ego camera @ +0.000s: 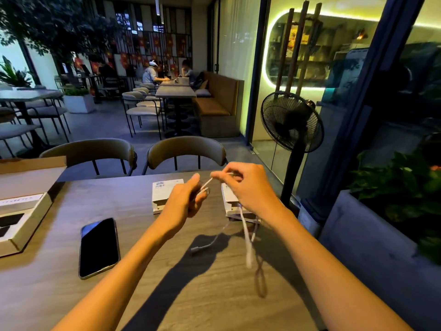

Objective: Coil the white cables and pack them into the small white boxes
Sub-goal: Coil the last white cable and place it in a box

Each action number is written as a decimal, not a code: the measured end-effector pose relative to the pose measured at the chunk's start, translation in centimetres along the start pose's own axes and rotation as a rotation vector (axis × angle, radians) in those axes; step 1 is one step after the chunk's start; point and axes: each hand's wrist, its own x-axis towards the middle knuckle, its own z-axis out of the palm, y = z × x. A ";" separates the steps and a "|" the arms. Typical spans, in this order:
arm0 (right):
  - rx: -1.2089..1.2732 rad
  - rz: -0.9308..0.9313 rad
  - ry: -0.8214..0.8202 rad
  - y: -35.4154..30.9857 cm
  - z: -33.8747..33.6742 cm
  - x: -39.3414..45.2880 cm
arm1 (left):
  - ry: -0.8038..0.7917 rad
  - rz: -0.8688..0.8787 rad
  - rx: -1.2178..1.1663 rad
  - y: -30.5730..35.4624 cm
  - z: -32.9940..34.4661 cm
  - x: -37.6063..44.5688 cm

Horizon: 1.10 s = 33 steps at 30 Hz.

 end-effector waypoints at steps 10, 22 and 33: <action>0.341 0.462 -0.463 -0.2 5.2 -3.6 | 0.149 0.155 -0.048 1.5 0.6 2.4; -0.389 -0.035 -0.337 -2.0 -1.5 -1.1 | -0.090 0.230 0.702 -0.3 -1.1 1.5; 0.254 0.338 -0.197 -0.2 4.4 -2.2 | -0.144 -0.050 -0.628 3.4 0.6 1.9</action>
